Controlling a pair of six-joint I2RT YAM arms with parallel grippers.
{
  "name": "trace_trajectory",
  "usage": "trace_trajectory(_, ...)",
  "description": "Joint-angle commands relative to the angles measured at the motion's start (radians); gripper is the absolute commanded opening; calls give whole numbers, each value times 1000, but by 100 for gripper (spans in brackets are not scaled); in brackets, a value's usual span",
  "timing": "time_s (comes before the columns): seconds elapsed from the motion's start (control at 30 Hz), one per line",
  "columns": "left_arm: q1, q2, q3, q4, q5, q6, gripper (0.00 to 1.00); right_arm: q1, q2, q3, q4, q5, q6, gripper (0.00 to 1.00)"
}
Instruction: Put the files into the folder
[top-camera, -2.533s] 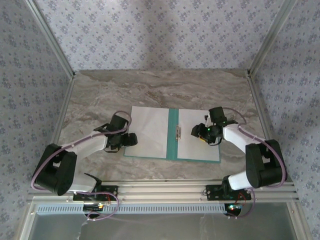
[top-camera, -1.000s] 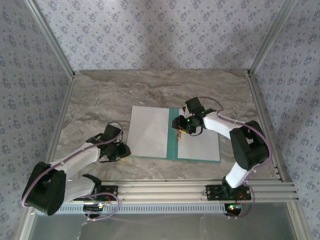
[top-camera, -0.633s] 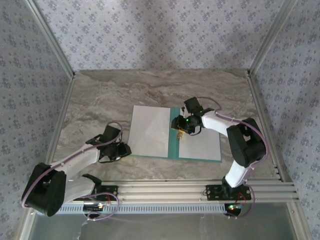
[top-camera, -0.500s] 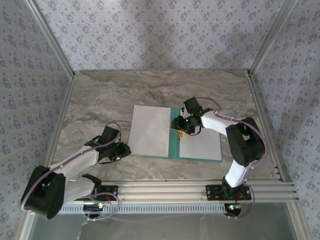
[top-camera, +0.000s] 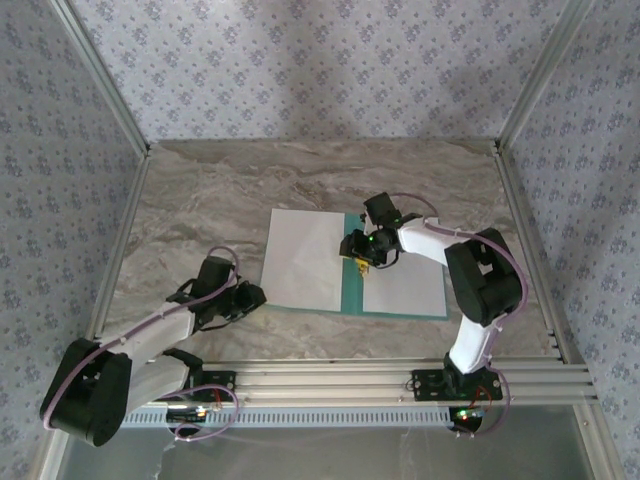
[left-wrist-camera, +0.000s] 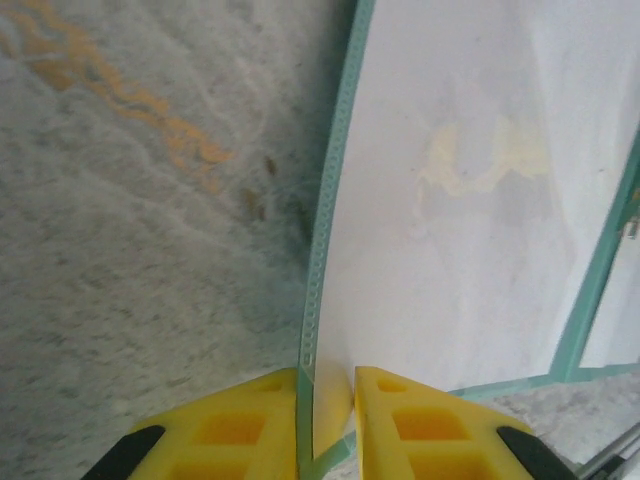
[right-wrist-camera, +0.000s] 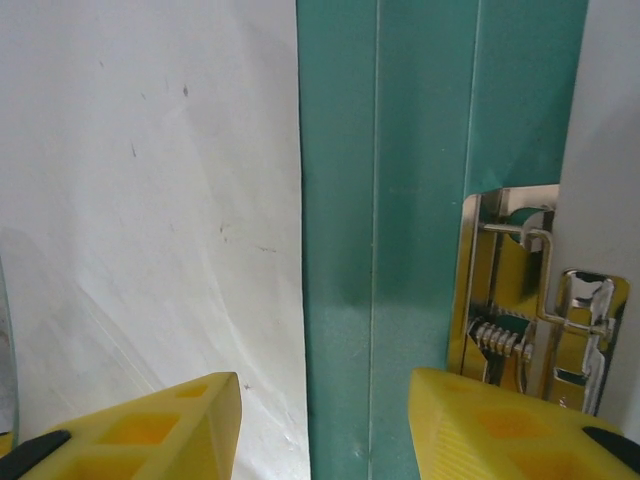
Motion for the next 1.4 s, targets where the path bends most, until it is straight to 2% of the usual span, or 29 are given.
trace_trajectory(0.0,2,-16,-3,116,61,-18,21,6,38,12,-13,11,16,49)
trace_trajectory(0.27,2,-37,-6,141,61,-19,21,10,48,22,-21,7,16,49)
trace_trajectory(0.47,0,-68,9,74,17,14,14,8,40,47,-42,2,9,49)
trace_trajectory(0.63,-1,-132,46,-32,-35,58,9,9,23,130,-90,-22,2,49)
trace_trajectory(0.77,-1,-198,125,-179,-96,125,6,10,-31,213,-138,-40,-9,57)
trace_trajectory(0.87,0,-231,209,-329,-172,182,4,5,-92,241,-177,-48,-9,60)
trace_trajectory(1.07,1,-202,406,-635,-378,292,2,-14,-209,231,-235,-58,-9,60)
trace_trajectory(1.37,-3,-100,702,-912,-643,380,0,-43,-327,77,-242,-82,-5,59)
